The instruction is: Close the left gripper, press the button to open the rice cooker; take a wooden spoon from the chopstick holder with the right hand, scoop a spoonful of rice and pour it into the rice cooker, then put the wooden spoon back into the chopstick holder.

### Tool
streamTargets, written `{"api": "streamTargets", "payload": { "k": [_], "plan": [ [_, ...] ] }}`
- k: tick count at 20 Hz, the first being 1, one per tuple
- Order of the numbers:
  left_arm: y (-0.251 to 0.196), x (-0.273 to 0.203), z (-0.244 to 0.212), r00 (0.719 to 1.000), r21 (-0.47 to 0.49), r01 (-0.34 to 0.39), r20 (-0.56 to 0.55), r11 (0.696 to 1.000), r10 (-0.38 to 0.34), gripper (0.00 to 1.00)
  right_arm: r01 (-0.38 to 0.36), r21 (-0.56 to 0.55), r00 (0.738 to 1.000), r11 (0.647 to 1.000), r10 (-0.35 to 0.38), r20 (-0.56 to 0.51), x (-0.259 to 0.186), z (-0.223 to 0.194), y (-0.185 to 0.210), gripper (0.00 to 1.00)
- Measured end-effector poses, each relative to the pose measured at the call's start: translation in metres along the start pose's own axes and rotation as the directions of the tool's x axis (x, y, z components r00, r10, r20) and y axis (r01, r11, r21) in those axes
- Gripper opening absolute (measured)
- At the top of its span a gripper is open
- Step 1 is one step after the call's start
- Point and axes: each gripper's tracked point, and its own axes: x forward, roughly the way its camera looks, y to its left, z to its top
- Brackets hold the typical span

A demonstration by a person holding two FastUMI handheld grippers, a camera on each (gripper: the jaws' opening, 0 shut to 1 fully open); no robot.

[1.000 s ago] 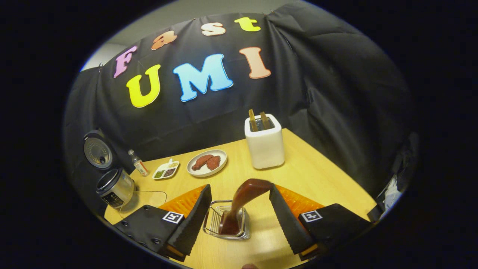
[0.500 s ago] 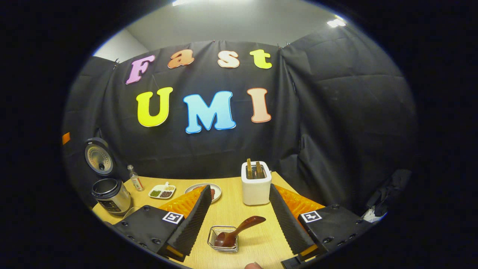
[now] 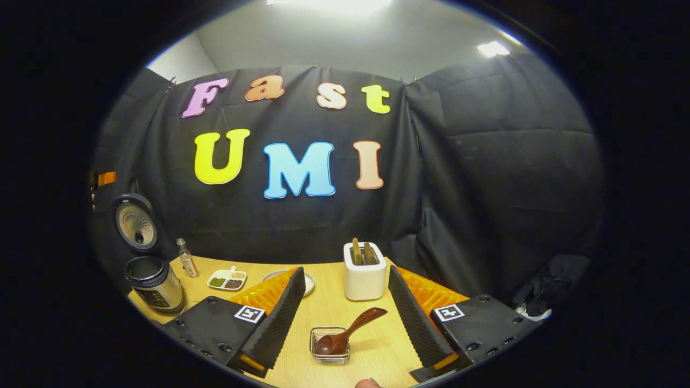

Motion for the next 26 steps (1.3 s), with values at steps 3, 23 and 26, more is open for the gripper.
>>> {"api": "streamTargets", "payload": {
  "k": [3, 23, 26],
  "plan": [
    [0.008, 0.038, -0.004, 1.000, 0.002, 0.005, 0.002, 1.000, -0.005, 0.87, 0.027, 0.009, 1.000, 1.000, -0.026, -0.015, -0.006, -0.007, 0.008, 0.98],
    [0.035, 0.141, -0.087, 0.988, -0.049, -0.045, -0.151, 0.998, 0.038, 0.91, 0.057, -0.053, 0.997, 0.997, -0.059, -0.041, -0.019, -0.020, 0.020, 0.93],
    [0.029, 0.127, -0.090, 0.986, -0.051, -0.039, -0.166, 0.998, 0.030, 0.91, 0.045, -0.047, 0.998, 0.998, -0.046, -0.038, -0.021, -0.020, 0.017, 0.98]
  ]
}}
